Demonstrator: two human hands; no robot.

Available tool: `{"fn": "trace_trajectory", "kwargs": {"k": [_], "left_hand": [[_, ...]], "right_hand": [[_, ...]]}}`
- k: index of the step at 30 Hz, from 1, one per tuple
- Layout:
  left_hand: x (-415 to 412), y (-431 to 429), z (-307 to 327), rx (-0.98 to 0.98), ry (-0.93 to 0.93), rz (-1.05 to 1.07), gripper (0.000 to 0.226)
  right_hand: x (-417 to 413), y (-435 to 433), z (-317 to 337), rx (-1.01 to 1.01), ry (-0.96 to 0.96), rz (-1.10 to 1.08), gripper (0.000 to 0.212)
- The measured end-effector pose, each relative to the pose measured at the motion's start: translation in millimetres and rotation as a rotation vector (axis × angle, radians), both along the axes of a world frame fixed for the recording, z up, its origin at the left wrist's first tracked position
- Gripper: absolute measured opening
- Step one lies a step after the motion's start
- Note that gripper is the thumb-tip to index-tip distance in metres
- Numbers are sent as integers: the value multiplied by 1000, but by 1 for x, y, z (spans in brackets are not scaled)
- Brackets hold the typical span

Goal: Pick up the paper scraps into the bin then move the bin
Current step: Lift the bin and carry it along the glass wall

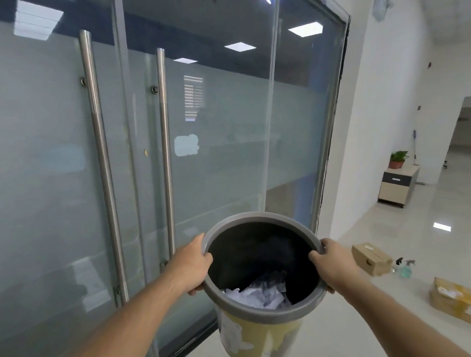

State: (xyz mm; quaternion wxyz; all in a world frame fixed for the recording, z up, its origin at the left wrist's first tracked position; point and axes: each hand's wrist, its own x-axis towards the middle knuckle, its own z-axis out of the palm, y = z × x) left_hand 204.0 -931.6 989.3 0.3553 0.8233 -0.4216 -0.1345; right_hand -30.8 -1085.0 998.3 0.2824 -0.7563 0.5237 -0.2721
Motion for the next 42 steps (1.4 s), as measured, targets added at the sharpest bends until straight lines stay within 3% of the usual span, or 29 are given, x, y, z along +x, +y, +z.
{"fn": "trace_trajectory", "kwargs": {"k": [6,12,18,23,35,42], "left_hand": [[13,-33,-11,2,-8,50,41],[28,-60,-38,19,49,27,33],[44,-78,-127,55,15,58,42],[34,-69,-273,143,-4,140,55],[-5,-13,-706,349,64,75,55],[6,-16,-863,418,68,57,57]], "right_hand": [[21,-42,-17,-5,43,40,17],[35,-69,-48,39,33,44,17],[52,-84,-129,30,125,31,22],[51,-71,-277,112,215,15,26],[15,-11,-720,265,345,-26,16],[21,-4,-891,309,311,-26,14]]}}
